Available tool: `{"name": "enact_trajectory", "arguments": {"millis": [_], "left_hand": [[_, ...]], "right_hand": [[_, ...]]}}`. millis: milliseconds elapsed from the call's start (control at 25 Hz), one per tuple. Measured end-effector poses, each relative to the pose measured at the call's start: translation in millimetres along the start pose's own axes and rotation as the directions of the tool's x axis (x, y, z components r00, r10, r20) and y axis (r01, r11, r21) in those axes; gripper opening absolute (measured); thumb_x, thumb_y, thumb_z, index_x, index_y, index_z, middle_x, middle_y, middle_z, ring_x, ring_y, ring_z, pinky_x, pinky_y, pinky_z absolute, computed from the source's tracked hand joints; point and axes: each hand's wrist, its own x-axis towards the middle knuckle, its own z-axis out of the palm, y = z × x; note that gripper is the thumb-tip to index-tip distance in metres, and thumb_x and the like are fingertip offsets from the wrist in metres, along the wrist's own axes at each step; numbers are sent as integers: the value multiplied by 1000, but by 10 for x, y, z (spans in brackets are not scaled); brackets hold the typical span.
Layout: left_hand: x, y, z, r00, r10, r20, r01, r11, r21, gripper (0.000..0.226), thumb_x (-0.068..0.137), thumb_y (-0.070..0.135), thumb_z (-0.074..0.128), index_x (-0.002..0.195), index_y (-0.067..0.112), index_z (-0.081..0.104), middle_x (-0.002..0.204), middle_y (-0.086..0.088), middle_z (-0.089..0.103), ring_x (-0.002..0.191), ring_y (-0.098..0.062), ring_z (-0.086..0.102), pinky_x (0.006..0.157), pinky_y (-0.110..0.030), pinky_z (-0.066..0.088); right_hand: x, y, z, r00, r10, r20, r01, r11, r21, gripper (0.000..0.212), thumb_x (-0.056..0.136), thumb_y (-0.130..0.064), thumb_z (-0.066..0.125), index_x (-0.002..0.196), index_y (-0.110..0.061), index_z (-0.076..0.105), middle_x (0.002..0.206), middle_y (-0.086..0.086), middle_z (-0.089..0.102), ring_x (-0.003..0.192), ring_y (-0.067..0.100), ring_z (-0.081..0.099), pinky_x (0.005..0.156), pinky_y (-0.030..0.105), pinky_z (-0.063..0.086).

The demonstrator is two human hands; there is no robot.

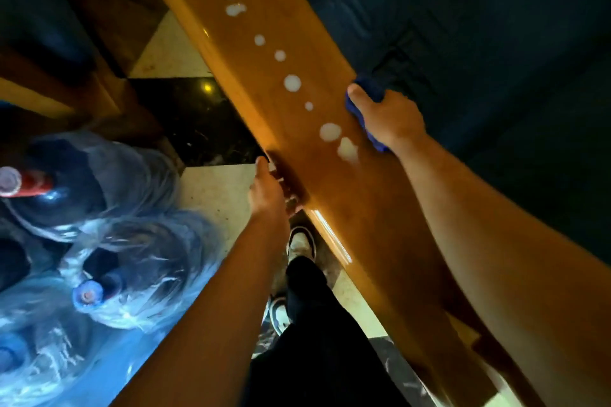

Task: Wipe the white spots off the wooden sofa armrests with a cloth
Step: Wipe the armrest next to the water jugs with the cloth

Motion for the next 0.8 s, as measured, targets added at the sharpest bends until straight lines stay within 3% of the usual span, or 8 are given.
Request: {"name": "enact_trajectory", "arguments": {"millis": [80, 120, 200, 280, 400, 520, 640, 800], "left_hand": [[106, 257, 46, 999, 9, 32, -5, 995, -100, 56, 100, 61, 39, 110, 15, 66, 104, -11, 76, 92, -27, 71, 67, -37, 55], [142, 375, 46, 998, 15, 58, -6, 986, -166, 58, 98, 63, 39, 115, 14, 66, 107, -11, 76, 96, -28, 72, 69, -38, 56], [226, 530, 7, 994, -10, 107, 35, 972, -232, 65, 96, 65, 38, 124, 13, 63, 116, -13, 74, 105, -31, 70, 76, -43, 58], [230, 555, -43, 989, -44, 139, 77, 969, -235, 69, 97, 65, 35, 130, 10, 60, 123, -16, 70, 112, -33, 66, 83, -48, 55], [234, 590, -53, 981, -106, 161, 141, 964, -224, 71, 99, 65, 32, 131, 7, 58, 125, -19, 67, 115, -35, 64, 92, -52, 52], [352, 630, 1, 982, -149, 112, 169, 965, -198, 72, 98, 66, 32, 126, 6, 60, 120, -20, 70, 106, -35, 68, 84, -49, 56], [413, 725, -36, 957, -227, 181, 250, 961, -118, 79, 98, 69, 29, 128, 2, 58, 114, -23, 72, 101, -35, 70, 74, -45, 57], [558, 896, -160, 919, -300, 257, 318, 947, -33, 84, 96, 73, 28, 132, 2, 55, 118, -24, 70, 102, -39, 70, 70, -50, 56]], "right_hand": [[237, -140, -128, 978, -32, 206, -8, 982, 190, 61, 85, -75, 56, 50, -25, 53, 43, -3, 54, 34, 13, 49, 44, 26, 37], [284, -157, -121, 974, -41, 222, -22, 961, 276, 58, 85, -71, 61, 51, -26, 52, 41, -5, 51, 31, 12, 44, 42, 24, 33], [177, -12, -71, 993, -84, 84, 55, 951, 304, 37, 88, -63, 63, 77, -27, 64, 62, -10, 65, 55, 8, 62, 57, 26, 44], [-230, 456, 77, 983, -157, -93, 173, 963, 208, 45, 90, -63, 57, 122, -32, 63, 111, -6, 70, 104, 13, 66, 88, 33, 51], [-1175, 1015, 323, 971, -186, -148, 154, 967, -205, 78, 94, -76, 33, 160, -35, 20, 162, 15, 33, 150, 37, 28, 122, 53, 24], [-1387, 824, 496, 966, -257, -44, 214, 878, -428, 96, 90, -84, 25, 164, -23, 13, 169, 21, 12, 155, 46, 6, 124, 63, 9], [-928, 185, 479, 910, -413, -27, 356, 815, -458, 111, 81, -90, 33, 164, -19, 15, 170, 20, 9, 156, 46, 6, 124, 65, 10], [92, -880, 487, 931, -360, -60, 309, 864, -396, 129, 67, -100, 33, 164, -18, 8, 167, 26, 15, 151, 48, 20, 122, 59, 19]]}}
